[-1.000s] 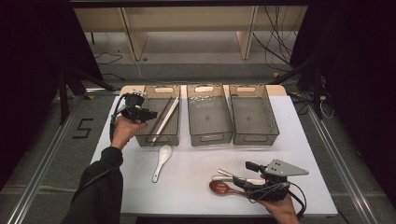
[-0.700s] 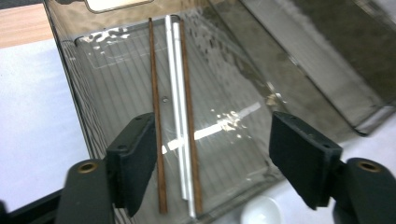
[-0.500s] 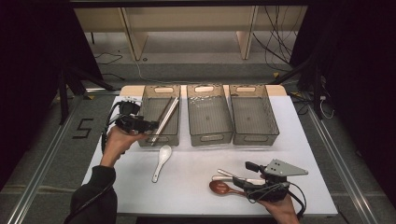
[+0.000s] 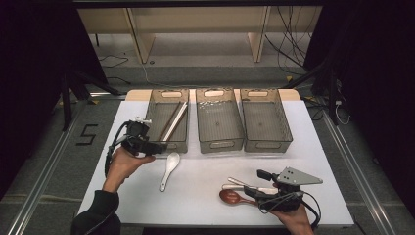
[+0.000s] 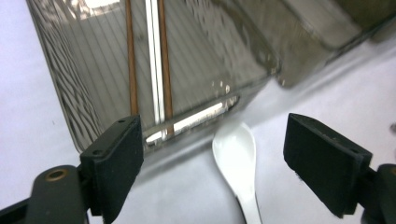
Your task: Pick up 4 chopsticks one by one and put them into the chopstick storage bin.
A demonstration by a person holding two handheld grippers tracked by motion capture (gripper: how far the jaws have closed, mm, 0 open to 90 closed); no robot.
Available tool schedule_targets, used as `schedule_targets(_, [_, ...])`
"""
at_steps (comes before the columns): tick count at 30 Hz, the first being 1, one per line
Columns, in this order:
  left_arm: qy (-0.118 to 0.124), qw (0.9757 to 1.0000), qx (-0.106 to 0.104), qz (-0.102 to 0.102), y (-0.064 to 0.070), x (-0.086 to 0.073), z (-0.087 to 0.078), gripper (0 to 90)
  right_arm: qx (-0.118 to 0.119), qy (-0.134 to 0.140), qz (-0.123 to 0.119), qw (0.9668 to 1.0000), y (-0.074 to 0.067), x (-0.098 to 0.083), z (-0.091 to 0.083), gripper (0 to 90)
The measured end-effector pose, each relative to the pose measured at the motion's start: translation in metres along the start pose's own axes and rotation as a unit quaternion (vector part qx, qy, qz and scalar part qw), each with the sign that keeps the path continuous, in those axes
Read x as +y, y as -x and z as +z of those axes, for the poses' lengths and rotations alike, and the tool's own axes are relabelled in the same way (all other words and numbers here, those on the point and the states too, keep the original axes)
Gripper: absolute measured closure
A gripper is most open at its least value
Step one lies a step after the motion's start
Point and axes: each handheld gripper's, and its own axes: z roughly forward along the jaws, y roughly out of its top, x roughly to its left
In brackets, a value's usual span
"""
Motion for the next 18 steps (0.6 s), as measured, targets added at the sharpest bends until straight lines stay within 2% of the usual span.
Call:
schedule_targets(9, [-0.021, 0.9997, -0.013, 0.006, 0.011, -0.023, 0.005, 16.7, -0.003, -0.003, 0.003, 1.0, 0.003, -0.002, 0.0, 26.1])
schedule_targets(18, [-0.046, 0.9986, -0.021, 0.013, 0.02, -0.027, 0.011, 16.3, -0.005, 0.0, 0.005, 1.0, 0.005, -0.003, -0.002, 26.1])
